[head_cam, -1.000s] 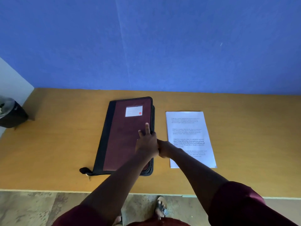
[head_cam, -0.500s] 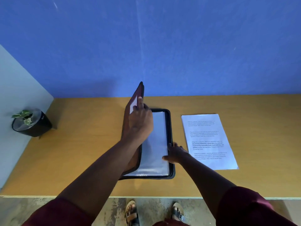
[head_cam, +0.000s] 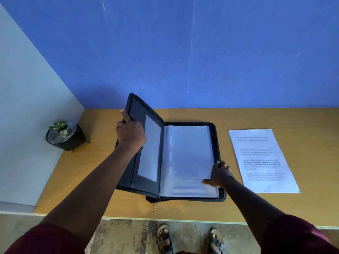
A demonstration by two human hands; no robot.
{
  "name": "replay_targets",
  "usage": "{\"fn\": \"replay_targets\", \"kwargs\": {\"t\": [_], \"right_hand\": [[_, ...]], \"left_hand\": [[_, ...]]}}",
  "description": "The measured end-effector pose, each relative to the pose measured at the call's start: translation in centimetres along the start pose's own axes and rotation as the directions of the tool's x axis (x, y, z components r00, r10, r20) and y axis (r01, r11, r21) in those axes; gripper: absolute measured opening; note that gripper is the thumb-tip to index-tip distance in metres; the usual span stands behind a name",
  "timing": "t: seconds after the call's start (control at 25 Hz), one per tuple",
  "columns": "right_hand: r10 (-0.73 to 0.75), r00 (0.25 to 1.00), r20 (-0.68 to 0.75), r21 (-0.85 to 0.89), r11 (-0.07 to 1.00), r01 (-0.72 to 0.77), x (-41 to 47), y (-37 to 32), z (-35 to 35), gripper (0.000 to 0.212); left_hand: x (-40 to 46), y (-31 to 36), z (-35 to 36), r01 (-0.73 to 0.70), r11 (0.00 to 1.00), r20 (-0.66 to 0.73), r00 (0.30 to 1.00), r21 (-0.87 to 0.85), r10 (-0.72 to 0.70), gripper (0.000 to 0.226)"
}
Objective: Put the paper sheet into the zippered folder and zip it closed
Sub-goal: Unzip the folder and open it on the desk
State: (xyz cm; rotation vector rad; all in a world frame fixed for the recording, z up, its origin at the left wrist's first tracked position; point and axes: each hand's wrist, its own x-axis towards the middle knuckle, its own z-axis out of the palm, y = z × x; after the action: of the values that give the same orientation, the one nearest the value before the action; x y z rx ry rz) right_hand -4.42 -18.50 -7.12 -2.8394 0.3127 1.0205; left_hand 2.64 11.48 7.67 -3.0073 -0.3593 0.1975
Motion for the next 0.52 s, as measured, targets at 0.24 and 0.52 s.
{"fn": "replay_targets", "kwargs": {"t": [0.24,0.52], "right_hand": [[0.035,0.999,-0.01,-0.013,0.999,-0.035,-0.5,-0.9,0.8,0.124],[0.051,0.999,-0.01,-0.006,0.999,-0.051,-0.3,-1.5,1.2,0.122]], "left_hand": [[3.1,-5.9,5.7,0.017,0.998,0.094,0.995,-0.067,-0.01,0.116],[5.9,-10.7,12.0,-0.001,0.978,0.231,0.972,-0.207,0.05,0.119]]}}
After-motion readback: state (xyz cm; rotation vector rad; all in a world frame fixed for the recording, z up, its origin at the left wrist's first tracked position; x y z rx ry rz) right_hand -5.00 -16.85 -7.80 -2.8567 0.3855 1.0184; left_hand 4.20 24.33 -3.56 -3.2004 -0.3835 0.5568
